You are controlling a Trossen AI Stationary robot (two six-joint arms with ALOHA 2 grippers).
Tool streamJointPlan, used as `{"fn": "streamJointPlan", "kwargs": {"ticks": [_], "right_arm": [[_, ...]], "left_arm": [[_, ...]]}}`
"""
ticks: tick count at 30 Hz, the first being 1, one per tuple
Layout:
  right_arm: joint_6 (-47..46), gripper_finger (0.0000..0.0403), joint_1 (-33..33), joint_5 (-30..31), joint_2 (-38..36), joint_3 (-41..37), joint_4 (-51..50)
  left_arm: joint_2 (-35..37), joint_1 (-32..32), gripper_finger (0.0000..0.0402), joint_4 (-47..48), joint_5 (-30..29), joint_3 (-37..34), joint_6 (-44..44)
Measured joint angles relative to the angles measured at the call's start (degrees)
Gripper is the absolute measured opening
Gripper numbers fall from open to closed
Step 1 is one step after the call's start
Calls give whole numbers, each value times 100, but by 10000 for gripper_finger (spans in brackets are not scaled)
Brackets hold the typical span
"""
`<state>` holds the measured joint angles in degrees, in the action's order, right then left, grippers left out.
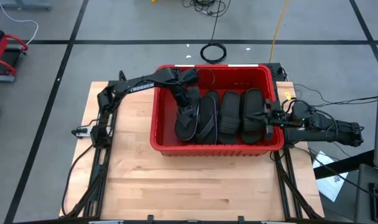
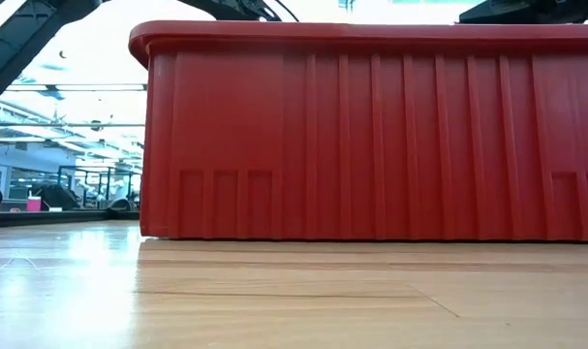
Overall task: Pick and place slides into bin
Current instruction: Put the black slipper into the red container, then return to Home Position
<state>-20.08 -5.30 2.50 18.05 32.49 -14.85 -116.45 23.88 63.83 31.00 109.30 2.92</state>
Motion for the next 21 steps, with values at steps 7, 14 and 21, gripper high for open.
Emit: {"fn": "streamJointPlan", "kwargs": {"ticks": [7,14,21], "right_arm": [[-92,0,0,-125,-1,0,4],[-85,0,2,-249,-38,0,71],[128,0,7,-491,-494,-55,-284]], "left_arm": [[351,-93,243,-92,51,9,119],[1357,-138,199,304,41,7,1288],[3081,-404,19,-147,606,-656,2841]]}}
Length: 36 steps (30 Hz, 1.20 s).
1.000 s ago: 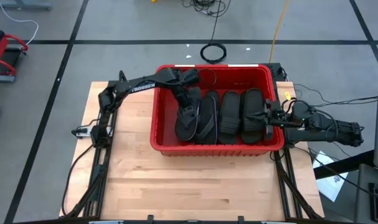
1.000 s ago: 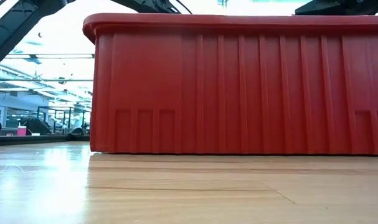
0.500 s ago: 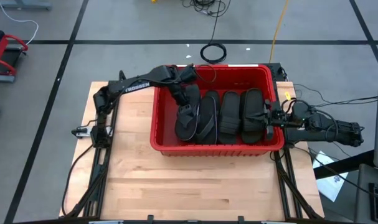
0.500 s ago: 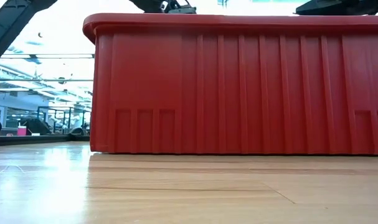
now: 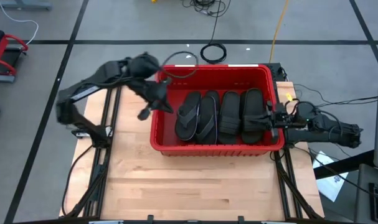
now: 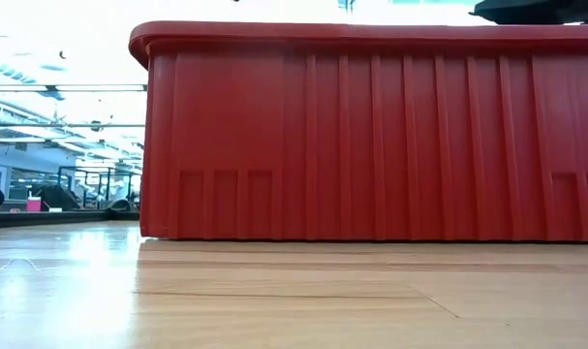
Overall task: Pick and place slides into bin
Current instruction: Return to Home Position
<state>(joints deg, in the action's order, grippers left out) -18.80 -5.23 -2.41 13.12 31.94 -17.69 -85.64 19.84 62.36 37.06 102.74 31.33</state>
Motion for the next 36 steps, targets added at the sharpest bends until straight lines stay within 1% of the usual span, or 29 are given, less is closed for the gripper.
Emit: {"fn": "streamJointPlan", "kwargs": {"ticks": [2,4,5,7,8,10,12,15,17,19,21,23,25,29,33,36], "right_arm": [[30,0,0,216,-235,-123,-17],[61,0,-1,418,-457,-246,-16],[69,0,-2,478,-545,-297,-20],[134,0,-2,518,-654,-354,-32],[150,0,-2,518,-685,-372,-89],[153,0,-2,515,-714,-441,-212],[204,0,-2,434,-741,-556,-217],[208,0,0,366,-793,-785,-167],[168,0,0,367,-838,-1000,-3],[195,0,-2,345,-931,-1221,381],[211,0,0,237,-1049,-1398,549],[197,0,0,192,-1177,-1576,625],[188,0,-1,101,-1304,-1695,761],[111,0,0,56,-1305,-1770,781],[150,0,-2,72,-1302,-1786,1090],[222,0,-2,84,-1302,-1798,1247]], "left_arm": [[494,164,12,-888,188,-897,-563],[1033,297,7,-1943,183,-1981,-1198],[1305,337,4,-2634,191,-2563,-1516],[1828,374,2,-4343,169,-3666,-2368],[2079,365,2,-5202,54,-4200,-2782],[2562,246,1,-6822,-527,-5194,-3435],[3034,106,0,-8067,-1092,-6078,-3718],[3542,-83,0,-9428,-1776,-7274,-4022],[3645,-201,0,-10223,-2258,-7953,-4281],[3659,-302,0,-10938,-2615,-8441,-4393],[3665,-366,0,-11367,-2897,-8729,-4412],[3662,-411,0,-11378,-3075,-8851,-4410],[3658,-457,0,-11343,-3129,-8909,-4398],[3661,-454,0,-11306,-3378,-8995,-4383],[3660,-460,0,-11304,-3331,-9079,-4487],[3658,-460,1,-11189,-3244,-9103,-4831]]}}
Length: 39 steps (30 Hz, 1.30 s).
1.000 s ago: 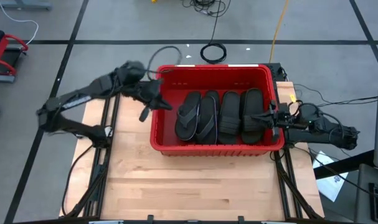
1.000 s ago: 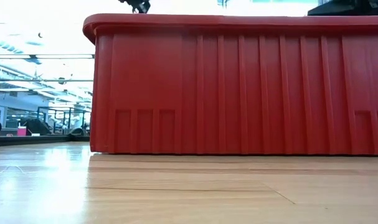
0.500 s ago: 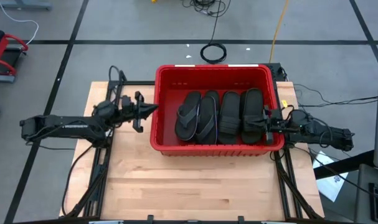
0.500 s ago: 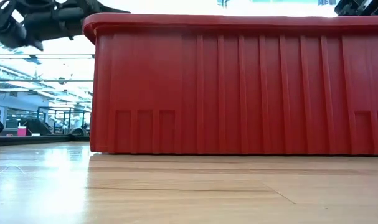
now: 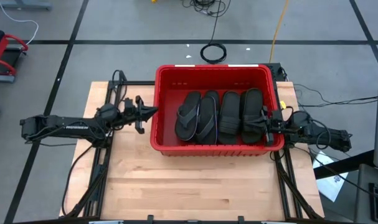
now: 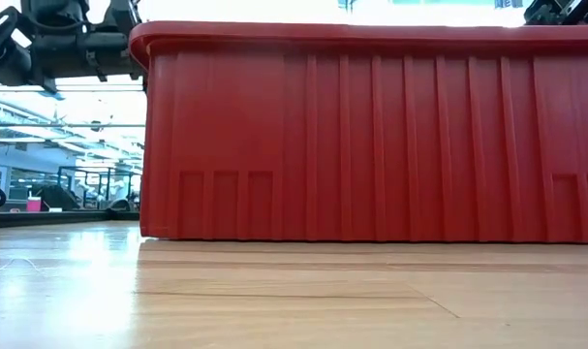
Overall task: Pick and place slides into bin
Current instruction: Return to Home Position
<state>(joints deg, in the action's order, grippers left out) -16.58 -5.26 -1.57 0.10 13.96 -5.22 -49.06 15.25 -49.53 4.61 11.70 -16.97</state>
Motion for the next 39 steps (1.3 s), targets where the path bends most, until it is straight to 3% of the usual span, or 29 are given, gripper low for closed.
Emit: {"fn": "streamJointPlan", "kwargs": {"ticks": [6,15,24,39], "right_arm": [[-85,0,0,-7,0,-5,47],[-33,0,0,-5,2,-5,55],[-32,0,0,-3,2,-5,64],[-31,0,0,-3,2,-5,67]], "left_arm": [[0,0,9,41,332,-2,-265],[0,2,19,39,331,-2,-270],[0,2,1,39,330,-2,-275],[0,4,26,39,326,-2,-282]]}}
